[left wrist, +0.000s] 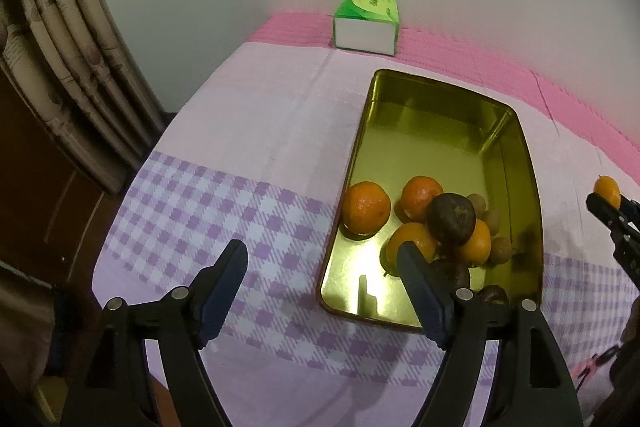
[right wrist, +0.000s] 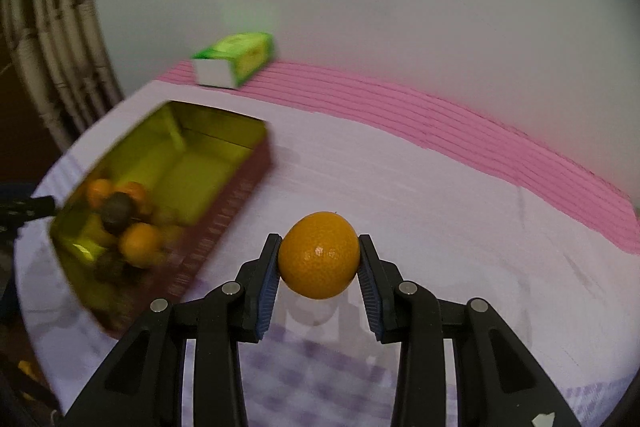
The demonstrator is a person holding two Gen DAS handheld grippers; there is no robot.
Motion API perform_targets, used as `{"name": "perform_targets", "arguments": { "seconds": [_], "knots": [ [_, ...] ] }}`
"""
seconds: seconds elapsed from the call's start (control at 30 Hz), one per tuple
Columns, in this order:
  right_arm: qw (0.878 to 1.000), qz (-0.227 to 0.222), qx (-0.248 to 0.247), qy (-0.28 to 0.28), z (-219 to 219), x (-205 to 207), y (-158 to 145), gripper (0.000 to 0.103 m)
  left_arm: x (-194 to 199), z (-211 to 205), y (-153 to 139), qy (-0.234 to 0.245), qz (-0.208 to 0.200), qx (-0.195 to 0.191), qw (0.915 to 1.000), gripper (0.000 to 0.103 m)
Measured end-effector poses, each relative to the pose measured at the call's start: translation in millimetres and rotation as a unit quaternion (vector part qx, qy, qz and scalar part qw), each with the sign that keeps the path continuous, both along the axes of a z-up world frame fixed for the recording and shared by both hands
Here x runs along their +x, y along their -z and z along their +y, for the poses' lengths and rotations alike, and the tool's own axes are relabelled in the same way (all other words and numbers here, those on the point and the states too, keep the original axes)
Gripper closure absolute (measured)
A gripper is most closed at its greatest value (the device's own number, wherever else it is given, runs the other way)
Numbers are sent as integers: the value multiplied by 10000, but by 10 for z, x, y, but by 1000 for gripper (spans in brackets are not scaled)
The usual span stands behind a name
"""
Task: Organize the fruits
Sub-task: 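Carry the orange into the tin tray with the right gripper and open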
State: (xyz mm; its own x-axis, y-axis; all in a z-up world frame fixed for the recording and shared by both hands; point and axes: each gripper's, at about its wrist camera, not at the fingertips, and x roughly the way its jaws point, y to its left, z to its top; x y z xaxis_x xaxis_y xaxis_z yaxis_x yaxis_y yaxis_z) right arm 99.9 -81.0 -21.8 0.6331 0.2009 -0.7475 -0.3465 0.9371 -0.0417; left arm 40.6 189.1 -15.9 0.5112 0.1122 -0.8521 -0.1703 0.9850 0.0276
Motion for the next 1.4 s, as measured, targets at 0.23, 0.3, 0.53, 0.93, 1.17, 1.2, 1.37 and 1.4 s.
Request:
{"name": "perform_targets", "arguments": {
  "seconds": [0.23,0.3,0.53,0.93,1.17,1.2,1.37,1.4],
  "knots": [
    [9981,66,148,-588,570,-83,-53,69,-42,62,-49,-111,-53,-11,9999,23],
    [9972,107,120,-732,713,-110,-24,69,-62,73,-74,-130,-80,-6,9999,22],
    [9942,260,-27,-1043,1033,-155,135,69,-128,138,-128,-228,-124,-1,9997,22],
    [9933,454,-187,-1044,1175,-106,350,69,-184,249,-69,-376,1,-172,9991,18],
    [9937,453,-166,-1012,1207,-93,379,68,-177,205,-60,-271,14,-103,9996,18],
    [9938,474,-136,-1001,1205,-87,379,68,-171,188,-52,-249,25,-85,9997,18],
    [9938,477,-131,-996,1225,-117,383,68,-151,122,-13,-148,79,-38,9999,18],
    [9938,469,-147,-993,1233,-125,386,68,-148,107,-7,-126,93,-39,9999,18]
  ]
}}
